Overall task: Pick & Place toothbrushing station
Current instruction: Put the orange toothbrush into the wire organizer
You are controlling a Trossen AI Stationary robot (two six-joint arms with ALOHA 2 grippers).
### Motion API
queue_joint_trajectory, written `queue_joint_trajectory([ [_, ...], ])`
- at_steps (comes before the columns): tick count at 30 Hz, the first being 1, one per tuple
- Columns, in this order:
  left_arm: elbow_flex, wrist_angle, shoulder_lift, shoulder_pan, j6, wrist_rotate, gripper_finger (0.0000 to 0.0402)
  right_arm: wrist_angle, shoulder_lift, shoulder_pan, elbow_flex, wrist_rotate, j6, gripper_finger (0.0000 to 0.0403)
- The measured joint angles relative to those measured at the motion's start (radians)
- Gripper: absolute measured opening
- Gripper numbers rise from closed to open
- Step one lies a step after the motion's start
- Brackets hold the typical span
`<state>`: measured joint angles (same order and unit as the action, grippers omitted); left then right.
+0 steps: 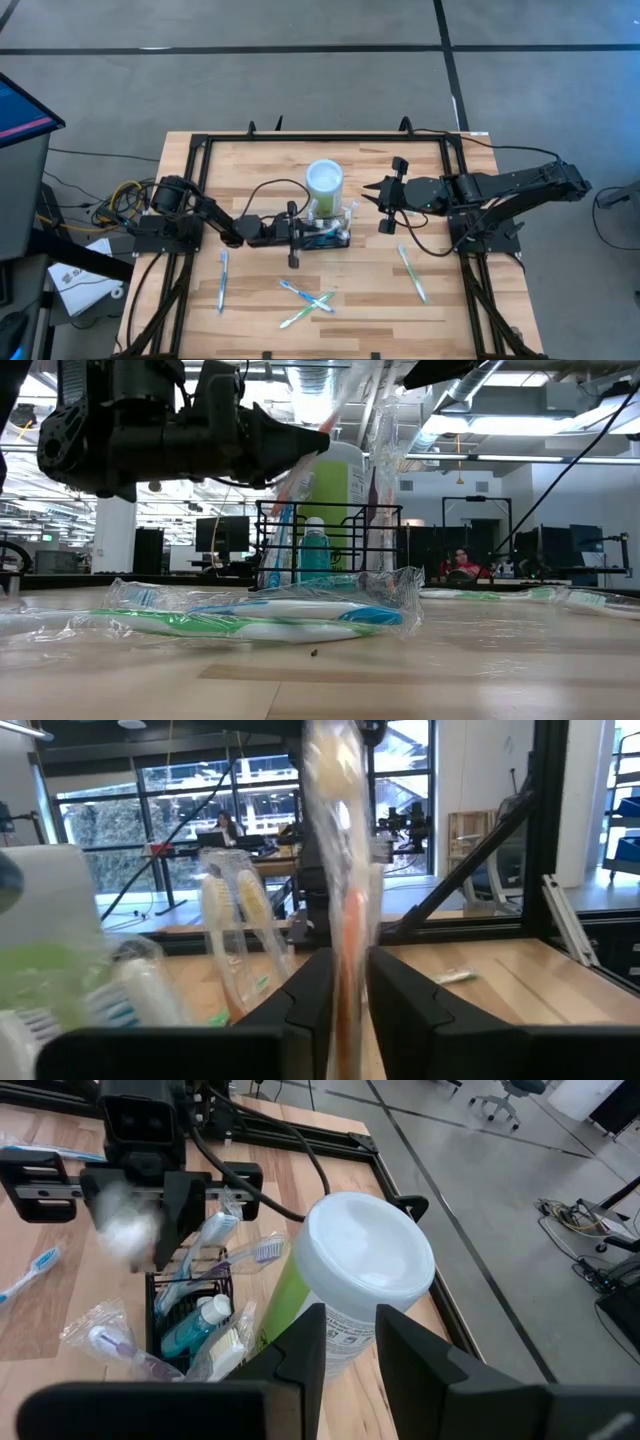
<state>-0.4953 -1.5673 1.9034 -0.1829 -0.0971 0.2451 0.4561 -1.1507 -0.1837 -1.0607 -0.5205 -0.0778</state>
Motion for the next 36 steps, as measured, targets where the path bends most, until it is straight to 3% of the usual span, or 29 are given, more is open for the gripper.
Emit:
queue_joint_trajectory([
  [7,0.000,0.003,0.000,0.006,0.030,0.001,0.0091,0.000,0.000,0.000,0.000,0.000,0.000,0.0082],
  [23,0.000,0.061,-0.046,-0.007,0.016,-0.035,0.0090,0.000,0.000,0.001,0.000,0.000,0.000,0.0082],
  [26,-0.017,0.282,-0.156,-0.055,-0.039,0.029,0.0090,0.000,0.000,0.000,0.000,0.000,0.000,0.0082],
  [31,-0.121,0.875,-0.355,-0.135,-0.056,0.253,0.0090,0.001,0.000,0.000,0.000,0.000,0.000,0.0082],
  [36,-0.196,1.040,-0.400,-0.163,-0.073,0.280,0.0090,0.000,0.000,0.000,0.000,0.000,0.000,0.0082],
])
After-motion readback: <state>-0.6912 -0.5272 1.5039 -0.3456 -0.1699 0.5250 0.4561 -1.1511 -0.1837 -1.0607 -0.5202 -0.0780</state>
